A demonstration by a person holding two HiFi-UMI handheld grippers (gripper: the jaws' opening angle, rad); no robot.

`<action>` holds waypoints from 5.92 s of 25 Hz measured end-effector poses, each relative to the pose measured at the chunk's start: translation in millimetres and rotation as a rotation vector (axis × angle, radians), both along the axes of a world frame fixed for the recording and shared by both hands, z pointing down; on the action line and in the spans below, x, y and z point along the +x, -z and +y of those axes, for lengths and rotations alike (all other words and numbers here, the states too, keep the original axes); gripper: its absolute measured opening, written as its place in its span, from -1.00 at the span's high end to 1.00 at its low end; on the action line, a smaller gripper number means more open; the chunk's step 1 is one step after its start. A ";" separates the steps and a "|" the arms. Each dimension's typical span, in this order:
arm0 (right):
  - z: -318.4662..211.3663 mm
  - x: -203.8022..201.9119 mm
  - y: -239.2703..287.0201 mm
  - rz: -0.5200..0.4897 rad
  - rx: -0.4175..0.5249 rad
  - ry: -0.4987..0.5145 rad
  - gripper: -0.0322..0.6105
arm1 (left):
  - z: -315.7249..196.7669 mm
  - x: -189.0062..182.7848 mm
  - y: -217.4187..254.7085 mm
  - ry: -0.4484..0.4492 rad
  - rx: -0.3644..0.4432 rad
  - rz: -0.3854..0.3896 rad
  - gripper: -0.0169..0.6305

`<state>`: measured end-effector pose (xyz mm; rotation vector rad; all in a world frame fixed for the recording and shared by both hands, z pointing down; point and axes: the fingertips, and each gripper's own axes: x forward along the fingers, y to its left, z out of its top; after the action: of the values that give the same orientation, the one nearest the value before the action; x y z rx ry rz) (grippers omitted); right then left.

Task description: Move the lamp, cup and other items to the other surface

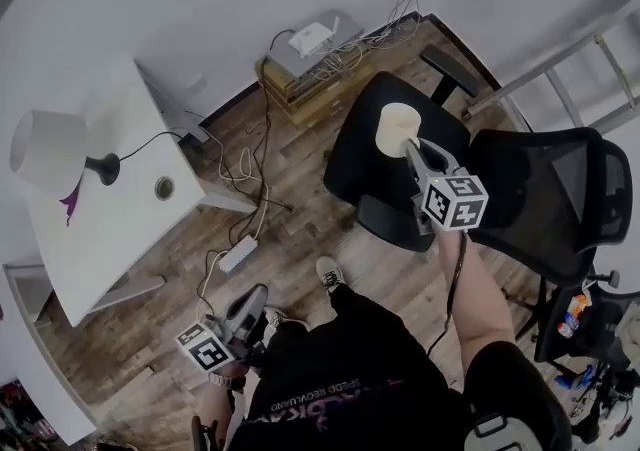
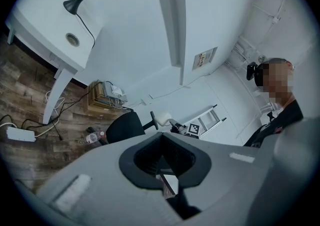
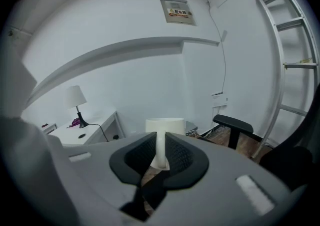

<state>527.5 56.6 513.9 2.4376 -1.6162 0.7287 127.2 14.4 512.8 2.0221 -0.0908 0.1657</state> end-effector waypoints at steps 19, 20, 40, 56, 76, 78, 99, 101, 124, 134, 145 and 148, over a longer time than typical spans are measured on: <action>52.3 137.0 -157.6 -0.128 -0.229 -0.240 0.73 | 22.3 15.1 -23.8 -0.085 -0.052 -0.218 0.96; 52.3 141.7 -168.3 -0.138 -0.249 -0.251 0.73 | 24.0 15.9 -23.9 -0.082 -0.055 -0.229 0.96; 45.9 136.1 -272.2 -0.227 -0.366 -0.304 0.72 | 35.3 -10.9 -44.2 0.004 -0.113 -0.334 0.96; 80.6 85.4 -302.7 -0.322 -0.505 -0.176 0.71 | 44.9 -4.3 -45.1 0.014 -0.115 -0.304 0.96; 119.0 79.9 -306.3 -0.336 -0.575 -0.075 0.65 | 58.8 -2.7 -46.8 0.020 -0.105 -0.275 0.96; 125.9 82.4 -298.7 -0.319 -0.581 -0.073 0.67 | 56.8 -3.8 -47.0 0.025 -0.100 -0.260 0.96; 75.1 -24.9 -80.6 -0.263 -0.159 0.006 0.89 | 44.6 -105.2 5.8 0.149 0.043 -0.047 0.96; 59.4 -70.6 -60.7 -0.275 -0.118 0.107 0.89 | 52.5 -119.8 10.0 0.164 0.063 -0.037 0.96; 51.1 -627.0 8.4 -0.676 -0.035 1.044 0.89 | 95.4 -294.6 30.9 0.369 0.141 0.046 0.96; 76.3 -696.5 11.8 -0.591 -0.083 1.295 0.89 | 106.0 -318.8 32.7 0.394 0.175 0.075 0.96; 77.7 -713.4 11.0 -0.582 -0.105 1.326 0.89 | 108.3 -334.0 32.5 0.405 0.182 0.069 0.96; 78.9 -713.8 10.1 -0.581 -0.104 1.324 0.89 | 111.9 -333.2 33.2 0.389 0.183 0.072 0.96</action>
<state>-186.3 135.5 503.8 0.6330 -2.6612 1.1358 -206.0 126.3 479.6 2.1456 -0.4641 -0.1677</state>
